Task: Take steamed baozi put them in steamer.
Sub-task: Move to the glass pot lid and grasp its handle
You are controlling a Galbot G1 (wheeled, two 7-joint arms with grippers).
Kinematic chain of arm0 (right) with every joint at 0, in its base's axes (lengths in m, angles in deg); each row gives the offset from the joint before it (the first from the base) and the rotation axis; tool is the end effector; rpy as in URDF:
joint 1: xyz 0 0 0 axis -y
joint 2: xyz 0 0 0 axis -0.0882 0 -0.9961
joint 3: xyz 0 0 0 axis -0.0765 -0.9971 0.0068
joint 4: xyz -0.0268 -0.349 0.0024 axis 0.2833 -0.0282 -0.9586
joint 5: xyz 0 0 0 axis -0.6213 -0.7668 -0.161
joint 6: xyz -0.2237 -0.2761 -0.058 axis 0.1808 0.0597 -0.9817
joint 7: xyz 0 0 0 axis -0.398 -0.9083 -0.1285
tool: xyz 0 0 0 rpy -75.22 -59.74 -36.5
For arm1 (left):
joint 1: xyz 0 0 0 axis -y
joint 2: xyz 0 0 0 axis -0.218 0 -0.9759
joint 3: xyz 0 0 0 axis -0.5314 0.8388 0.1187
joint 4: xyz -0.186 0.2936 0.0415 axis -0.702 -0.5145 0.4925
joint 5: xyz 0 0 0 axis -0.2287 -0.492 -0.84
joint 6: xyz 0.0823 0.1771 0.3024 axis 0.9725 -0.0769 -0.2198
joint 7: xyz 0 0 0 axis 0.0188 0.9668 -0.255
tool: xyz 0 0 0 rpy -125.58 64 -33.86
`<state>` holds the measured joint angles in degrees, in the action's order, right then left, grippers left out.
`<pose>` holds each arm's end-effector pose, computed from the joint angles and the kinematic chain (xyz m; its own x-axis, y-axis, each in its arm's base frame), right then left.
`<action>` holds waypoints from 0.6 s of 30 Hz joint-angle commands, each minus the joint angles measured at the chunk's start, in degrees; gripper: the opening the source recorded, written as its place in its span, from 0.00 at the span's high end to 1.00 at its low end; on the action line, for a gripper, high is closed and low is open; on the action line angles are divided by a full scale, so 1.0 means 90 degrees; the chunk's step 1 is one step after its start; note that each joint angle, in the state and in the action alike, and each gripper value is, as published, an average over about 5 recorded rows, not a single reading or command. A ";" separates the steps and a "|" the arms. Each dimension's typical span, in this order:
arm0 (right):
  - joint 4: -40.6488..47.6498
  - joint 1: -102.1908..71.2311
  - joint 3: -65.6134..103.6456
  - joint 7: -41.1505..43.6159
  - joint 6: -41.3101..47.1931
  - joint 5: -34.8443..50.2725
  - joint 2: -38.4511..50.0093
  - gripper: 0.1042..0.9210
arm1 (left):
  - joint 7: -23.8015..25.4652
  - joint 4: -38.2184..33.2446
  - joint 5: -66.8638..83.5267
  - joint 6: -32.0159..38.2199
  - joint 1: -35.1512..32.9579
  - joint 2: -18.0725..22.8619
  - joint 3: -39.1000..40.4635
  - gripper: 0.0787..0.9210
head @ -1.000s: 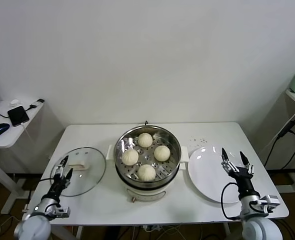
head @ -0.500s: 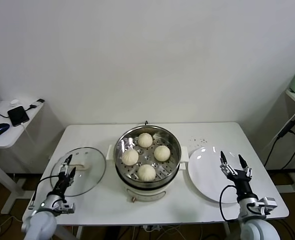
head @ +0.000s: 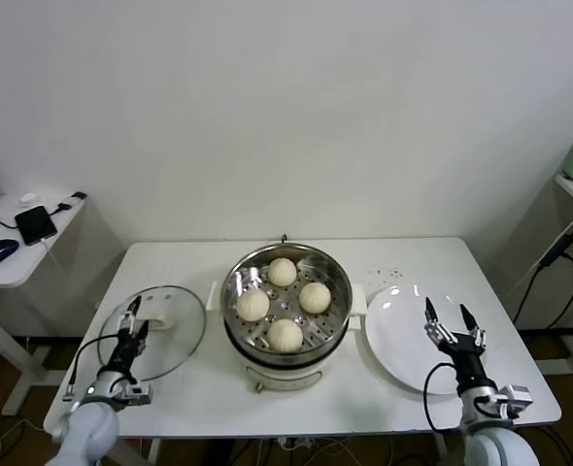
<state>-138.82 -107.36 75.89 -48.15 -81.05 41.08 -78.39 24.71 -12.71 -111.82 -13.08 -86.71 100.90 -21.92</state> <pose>0.2277 -0.1181 -0.3600 -0.9998 0.0177 0.0097 0.0197 0.9639 0.2654 0.2881 0.1718 -0.4297 -0.9886 -0.0645 0.1362 0.1392 -0.0447 0.9893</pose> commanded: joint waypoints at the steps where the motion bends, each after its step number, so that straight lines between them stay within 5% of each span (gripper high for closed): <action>1: 0.0079 -0.0022 -0.0043 0.0019 -0.0042 -0.0094 -0.0006 0.12 | -0.0039 0.0144 0.0088 -0.0321 0.0201 0.0028 0.0065 0.12; 18: 0.0145 -0.0027 -0.0090 0.0018 -0.0095 -0.0163 -0.0020 0.12 | -0.0204 0.0654 0.0211 -0.0311 0.0580 0.0009 0.0124 0.12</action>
<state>-137.58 -107.60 75.16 -48.03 -81.82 39.94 -78.53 23.32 -8.65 -110.64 -15.43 -82.85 100.97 -21.06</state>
